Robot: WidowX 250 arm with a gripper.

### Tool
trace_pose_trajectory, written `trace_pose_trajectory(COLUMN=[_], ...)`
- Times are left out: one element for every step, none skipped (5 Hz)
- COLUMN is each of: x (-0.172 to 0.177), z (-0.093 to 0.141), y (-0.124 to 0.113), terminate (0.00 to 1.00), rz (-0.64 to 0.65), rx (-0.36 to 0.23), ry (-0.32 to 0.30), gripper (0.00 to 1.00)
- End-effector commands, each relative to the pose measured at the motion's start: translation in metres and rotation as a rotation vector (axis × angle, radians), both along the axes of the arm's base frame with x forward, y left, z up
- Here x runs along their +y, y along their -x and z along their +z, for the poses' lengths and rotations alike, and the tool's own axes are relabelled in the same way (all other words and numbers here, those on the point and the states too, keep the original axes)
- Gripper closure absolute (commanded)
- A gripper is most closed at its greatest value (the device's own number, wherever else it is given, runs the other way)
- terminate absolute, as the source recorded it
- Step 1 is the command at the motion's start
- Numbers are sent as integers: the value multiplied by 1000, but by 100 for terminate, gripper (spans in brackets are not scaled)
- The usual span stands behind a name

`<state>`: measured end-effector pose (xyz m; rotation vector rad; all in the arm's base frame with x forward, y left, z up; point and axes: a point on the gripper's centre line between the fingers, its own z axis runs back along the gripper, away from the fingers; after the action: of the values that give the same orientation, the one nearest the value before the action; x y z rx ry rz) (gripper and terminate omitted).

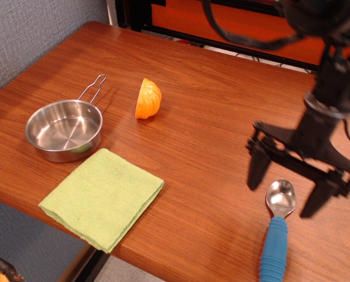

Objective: Move the spatula to the front edge of the table

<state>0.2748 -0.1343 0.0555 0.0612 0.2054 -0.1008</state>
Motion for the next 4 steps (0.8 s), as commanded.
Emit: trace_pose_trajectory(x=[81, 116, 149, 169], z=[22, 27, 38, 43], y=[8, 17, 24, 23], terminate=[0, 0, 0, 0], rz=[152, 198, 282, 317], rx=[-3, -9, -67, -130], ry=[6, -3, -58, -89], gripper=[0, 0, 0, 0])
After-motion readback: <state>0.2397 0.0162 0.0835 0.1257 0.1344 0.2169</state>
